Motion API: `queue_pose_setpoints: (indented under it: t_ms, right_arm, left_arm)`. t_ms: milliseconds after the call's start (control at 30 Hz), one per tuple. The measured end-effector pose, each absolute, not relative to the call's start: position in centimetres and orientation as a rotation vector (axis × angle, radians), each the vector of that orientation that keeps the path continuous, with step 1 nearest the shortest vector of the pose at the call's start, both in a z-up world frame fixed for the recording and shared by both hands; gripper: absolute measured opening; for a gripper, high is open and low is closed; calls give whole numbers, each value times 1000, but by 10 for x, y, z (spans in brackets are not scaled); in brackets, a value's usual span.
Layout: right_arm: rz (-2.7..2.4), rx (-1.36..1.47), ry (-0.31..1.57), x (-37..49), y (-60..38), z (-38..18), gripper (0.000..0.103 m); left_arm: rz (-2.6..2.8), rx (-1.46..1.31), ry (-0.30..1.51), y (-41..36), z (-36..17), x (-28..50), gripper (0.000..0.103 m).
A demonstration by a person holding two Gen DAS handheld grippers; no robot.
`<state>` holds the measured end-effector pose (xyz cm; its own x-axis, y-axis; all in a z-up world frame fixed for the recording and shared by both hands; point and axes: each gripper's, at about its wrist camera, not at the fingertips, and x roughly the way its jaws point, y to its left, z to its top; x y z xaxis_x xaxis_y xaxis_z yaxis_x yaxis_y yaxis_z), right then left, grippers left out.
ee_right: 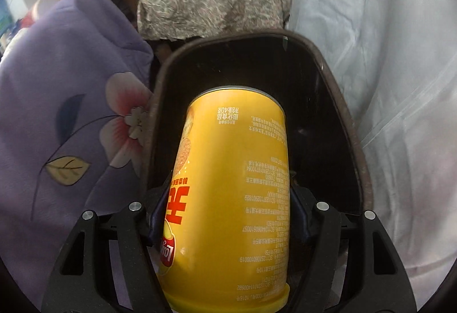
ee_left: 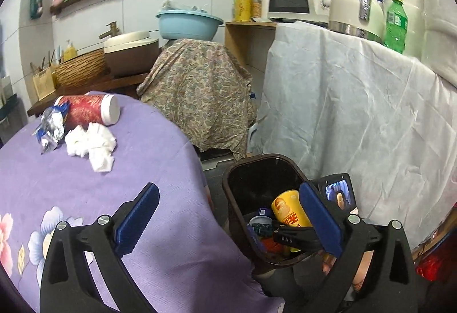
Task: Collect trash
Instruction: 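Open the right gripper to drop the yellow can into the bin, then open the left gripper to drop the purple tissue pack into the bin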
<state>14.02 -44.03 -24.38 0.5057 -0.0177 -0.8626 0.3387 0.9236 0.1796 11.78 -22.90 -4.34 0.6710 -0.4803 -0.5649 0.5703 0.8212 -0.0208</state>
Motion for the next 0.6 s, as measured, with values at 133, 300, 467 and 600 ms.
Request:
queue_pose_setpoints:
  t_ms: [133, 300, 467, 600]
  right_arm:
    - [-230, 377, 1027, 143, -444, -254, 73]
    - [-238, 367, 1032, 140, -439, -257, 83]
    - [-236, 339, 1046, 135, -433, -254, 83]
    - [-244, 325, 995, 121, -424, -230, 83]
  left_arm:
    - [-578, 142, 608, -220, -48, 121, 97]
    - [-561, 125, 626, -211, -52, 123, 97]
    - [-553, 119, 623, -204, -52, 121, 97]
    - [-541, 123, 623, -199, -52, 121, 97]
